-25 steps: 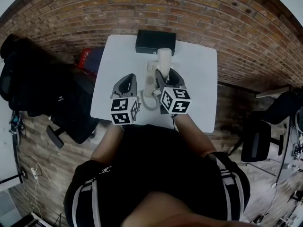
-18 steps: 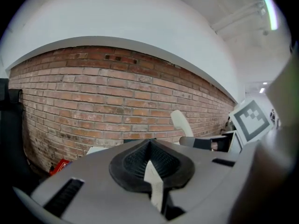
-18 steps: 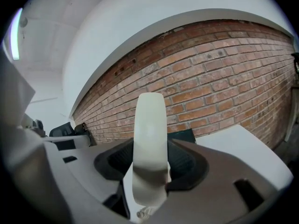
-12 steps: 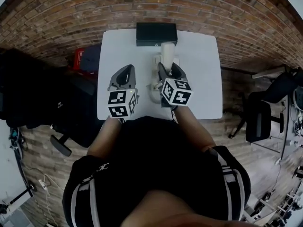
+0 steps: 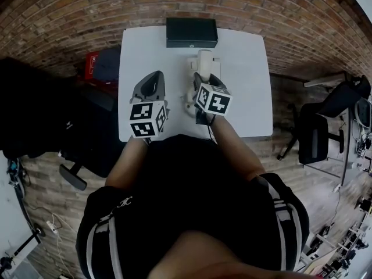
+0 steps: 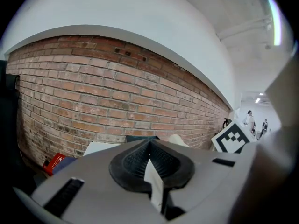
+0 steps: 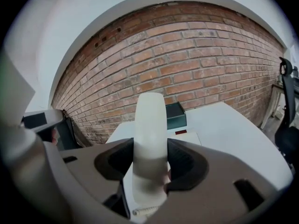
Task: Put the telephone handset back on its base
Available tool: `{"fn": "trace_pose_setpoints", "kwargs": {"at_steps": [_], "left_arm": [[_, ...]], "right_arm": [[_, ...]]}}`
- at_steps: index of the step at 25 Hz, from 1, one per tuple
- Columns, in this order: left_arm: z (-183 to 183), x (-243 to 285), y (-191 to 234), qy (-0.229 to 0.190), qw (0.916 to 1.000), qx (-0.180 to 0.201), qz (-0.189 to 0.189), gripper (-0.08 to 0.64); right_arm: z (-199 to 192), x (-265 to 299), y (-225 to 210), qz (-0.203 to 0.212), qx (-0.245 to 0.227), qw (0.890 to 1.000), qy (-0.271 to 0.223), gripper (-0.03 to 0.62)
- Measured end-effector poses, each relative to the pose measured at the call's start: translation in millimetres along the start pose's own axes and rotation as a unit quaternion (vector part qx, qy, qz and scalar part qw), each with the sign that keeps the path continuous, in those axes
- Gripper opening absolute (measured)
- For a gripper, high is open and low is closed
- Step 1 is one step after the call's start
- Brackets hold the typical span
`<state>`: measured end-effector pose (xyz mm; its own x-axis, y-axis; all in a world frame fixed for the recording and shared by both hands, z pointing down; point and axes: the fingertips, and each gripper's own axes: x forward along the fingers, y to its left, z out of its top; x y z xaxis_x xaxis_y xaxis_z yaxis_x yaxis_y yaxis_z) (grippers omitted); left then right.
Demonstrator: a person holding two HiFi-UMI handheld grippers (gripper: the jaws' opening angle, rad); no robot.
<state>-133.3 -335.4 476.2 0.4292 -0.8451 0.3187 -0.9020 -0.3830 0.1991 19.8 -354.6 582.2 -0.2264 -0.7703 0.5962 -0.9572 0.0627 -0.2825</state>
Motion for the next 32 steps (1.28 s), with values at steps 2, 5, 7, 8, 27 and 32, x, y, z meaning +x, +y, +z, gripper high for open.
{"fn": "trace_pose_setpoints", "kwargs": {"at_steps": [2, 5, 7, 8, 27, 32], "left_arm": [[-1, -2, 1, -0.002, 1.0000, -0.002, 0.002, 0.002], [-3, -4, 1, 0.000, 1.0000, -0.006, 0.007, 0.002], [-4, -6, 1, 0.000, 0.9999, -0.008, 0.011, 0.002], [-5, -7, 1, 0.000, 0.9999, -0.009, 0.013, 0.002], [-12, -20, 15, 0.003, 0.9991, -0.019, 0.038, 0.002], [-14, -19, 17, 0.006, 0.9991, -0.020, 0.036, 0.002]], "right_arm": [[-4, 3, -1, -0.012, -0.014, 1.000, 0.013, 0.199], [-14, 11, -3, -0.026, -0.035, 0.998, 0.034, 0.199], [-21, 17, -3, -0.032, -0.043, 0.997, 0.048, 0.199], [-24, 19, -4, -0.035, -0.045, 0.997, 0.055, 0.199], [-58, 66, -14, -0.086, -0.054, 0.985, 0.137, 0.199], [-65, 70, -13, -0.092, -0.054, 0.982, 0.157, 0.199]]}}
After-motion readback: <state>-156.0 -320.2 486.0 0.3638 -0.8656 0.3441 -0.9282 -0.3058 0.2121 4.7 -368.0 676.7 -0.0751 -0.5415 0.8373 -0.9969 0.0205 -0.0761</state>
